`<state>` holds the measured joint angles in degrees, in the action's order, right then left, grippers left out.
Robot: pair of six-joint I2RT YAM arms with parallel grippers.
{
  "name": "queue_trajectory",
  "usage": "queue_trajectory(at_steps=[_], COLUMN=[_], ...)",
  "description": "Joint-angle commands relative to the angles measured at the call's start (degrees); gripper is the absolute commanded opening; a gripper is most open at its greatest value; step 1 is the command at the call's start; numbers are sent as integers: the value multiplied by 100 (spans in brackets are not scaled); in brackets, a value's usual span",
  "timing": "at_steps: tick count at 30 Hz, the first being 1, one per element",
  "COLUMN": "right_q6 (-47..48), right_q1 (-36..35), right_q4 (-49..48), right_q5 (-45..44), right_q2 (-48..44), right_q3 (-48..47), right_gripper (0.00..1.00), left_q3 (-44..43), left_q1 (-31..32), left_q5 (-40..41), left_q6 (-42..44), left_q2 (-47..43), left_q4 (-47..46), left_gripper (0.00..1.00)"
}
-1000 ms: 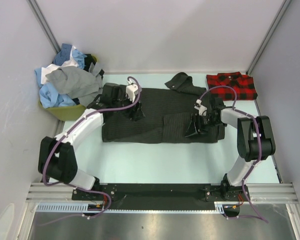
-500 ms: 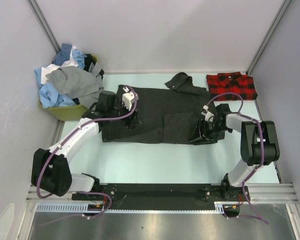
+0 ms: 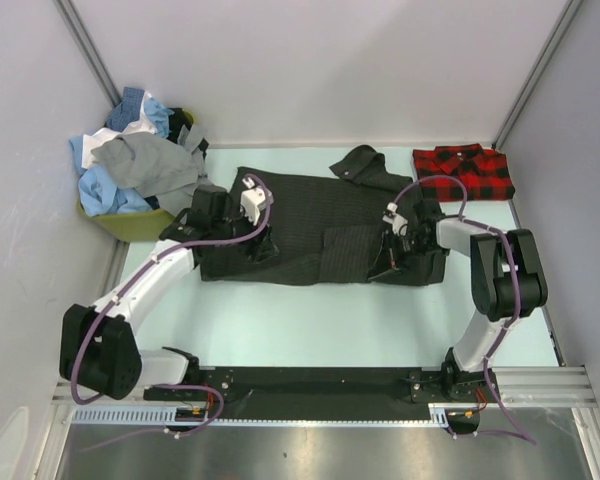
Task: Fold and stack the long sleeve shirts
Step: Fold the shirt
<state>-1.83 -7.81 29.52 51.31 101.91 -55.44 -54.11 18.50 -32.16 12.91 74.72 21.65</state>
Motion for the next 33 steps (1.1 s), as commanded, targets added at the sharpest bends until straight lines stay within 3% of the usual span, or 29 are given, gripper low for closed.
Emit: queue_trajectory(at_steps=[1,9,13,18,22,27,33], right_q6=[883,2581,2985,3250,3154,3048,2180], right_q1=[367,737,983,1273,1256,1195,1194], right_q4=[903,2839,3612,4367,4475,4606,4124], right_q5=[800,1311,1250,1101,987,583,64], right_q2=[-636,-1821,-2359,-2895,-3325,-3976,-5055], right_q3=[-450,-969,-1073,-1723,-2058,-2076,-2339], right_gripper=[0,0,0,0,0,0,0], left_q3=[-30,-240,-530,-329,285,814,16], left_q1=[-57,-496,-882,-927,-927,-936,-1120], left_q5=[-176,-264,-256,165,315,544,228], left_q6=[641,1626,3022,4542,5291,5617,5407], left_q2=[-291,-11,297,360,175,17,692], left_q4=[401,1332,2140,2915,2845,2239,2045], left_gripper=[68,67,67,67,66,65,65])
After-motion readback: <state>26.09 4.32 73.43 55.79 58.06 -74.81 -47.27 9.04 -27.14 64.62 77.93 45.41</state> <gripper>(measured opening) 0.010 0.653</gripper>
